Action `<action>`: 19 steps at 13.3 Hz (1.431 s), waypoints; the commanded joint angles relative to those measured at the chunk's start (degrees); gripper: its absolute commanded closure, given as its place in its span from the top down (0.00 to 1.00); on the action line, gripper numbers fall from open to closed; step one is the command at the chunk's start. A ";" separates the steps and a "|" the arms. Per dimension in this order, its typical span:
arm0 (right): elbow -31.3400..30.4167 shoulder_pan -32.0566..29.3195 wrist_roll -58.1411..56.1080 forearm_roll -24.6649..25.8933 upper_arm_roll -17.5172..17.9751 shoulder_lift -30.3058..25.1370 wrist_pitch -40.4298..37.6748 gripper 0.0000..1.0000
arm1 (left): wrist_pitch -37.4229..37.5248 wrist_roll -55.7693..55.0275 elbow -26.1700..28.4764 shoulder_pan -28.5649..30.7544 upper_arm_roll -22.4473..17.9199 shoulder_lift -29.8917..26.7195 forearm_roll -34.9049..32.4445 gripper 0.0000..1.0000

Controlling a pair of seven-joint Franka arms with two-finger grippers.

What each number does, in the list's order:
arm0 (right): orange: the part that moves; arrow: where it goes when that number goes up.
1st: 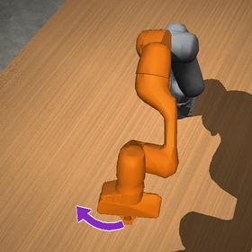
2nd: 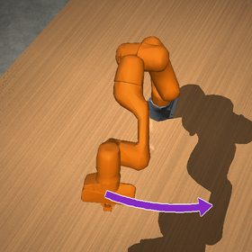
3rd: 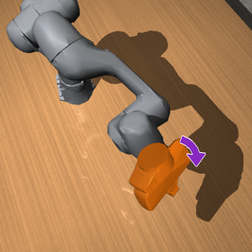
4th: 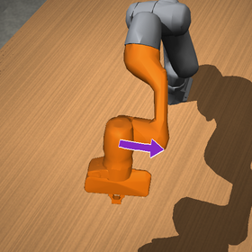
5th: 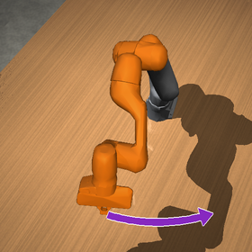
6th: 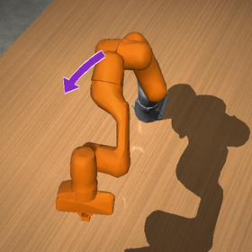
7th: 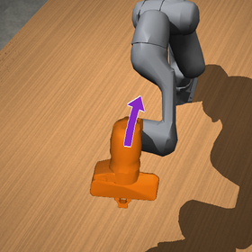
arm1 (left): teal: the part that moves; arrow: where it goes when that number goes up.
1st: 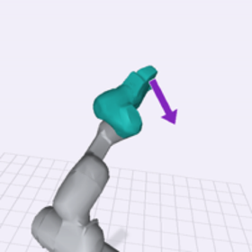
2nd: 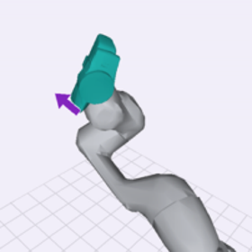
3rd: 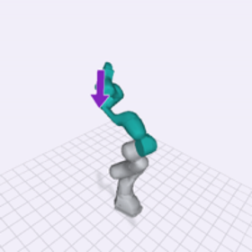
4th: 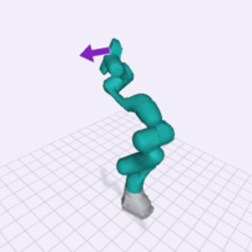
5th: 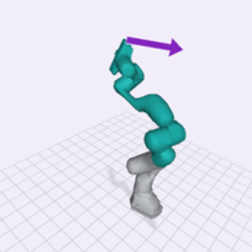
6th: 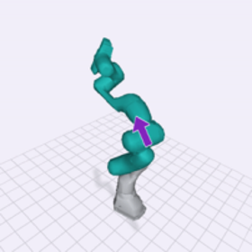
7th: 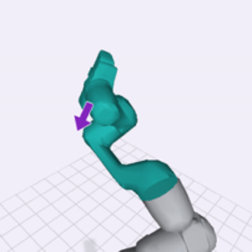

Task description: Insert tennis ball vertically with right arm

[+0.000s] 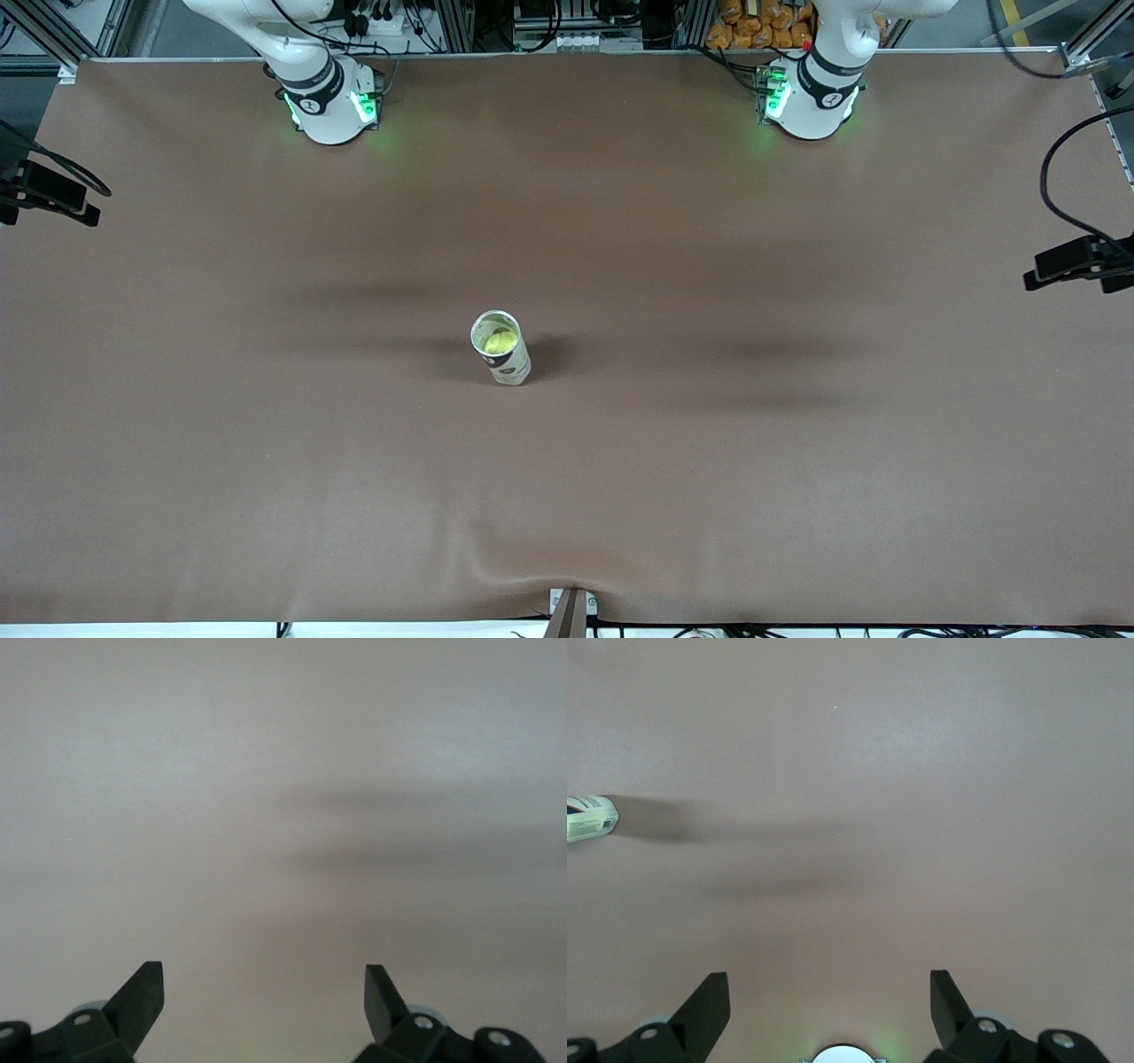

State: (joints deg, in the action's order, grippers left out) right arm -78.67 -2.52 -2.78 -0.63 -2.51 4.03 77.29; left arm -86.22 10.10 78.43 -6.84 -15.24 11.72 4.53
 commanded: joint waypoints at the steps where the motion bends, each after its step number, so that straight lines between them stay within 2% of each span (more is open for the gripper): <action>1: 0.27 0.68 0.05 -0.77 -1.44 0.02 -0.38 1.00 | 2.89 -2.52 -0.83 9.63 13.26 -1.97 -5.05 1.00; 5: 0.19 -0.02 -0.12 -1.74 -1.44 0.02 -0.21 1.00 | 4.04 -13.94 -0.48 17.81 29.71 -3.99 -10.16 1.00; 7: 0.01 -0.99 -0.47 -2.18 -1.44 0.02 0.06 1.00 | 3.95 -16.94 -0.48 18.53 32.46 -3.90 -10.07 1.00; 11: -0.08 -0.56 -0.56 -2.18 -0.92 0.37 3.56 1.00 | 4.04 -16.25 -0.74 18.89 32.46 -4.43 -9.55 1.00; 17: -0.16 -0.82 -0.65 -2.18 -0.83 0.28 3.31 1.00 | 5.01 -18.45 -0.91 19.06 32.20 -4.61 -6.12 1.00; 18: -0.17 -0.73 -0.65 -2.18 -0.83 0.28 3.22 1.00 | 4.92 -18.53 -1.09 18.37 31.94 -4.52 -5.94 1.00; 19: -0.17 -0.73 -0.65 -2.18 -0.83 0.28 3.22 1.00 | 4.92 -18.62 -1.18 16.44 29.94 -4.60 -5.50 1.00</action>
State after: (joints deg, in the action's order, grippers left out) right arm -78.71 -2.77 -2.82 -1.79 -3.59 4.50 80.54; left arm -82.43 -7.54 77.87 11.13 16.26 7.90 -2.18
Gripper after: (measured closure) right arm 0.000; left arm 0.000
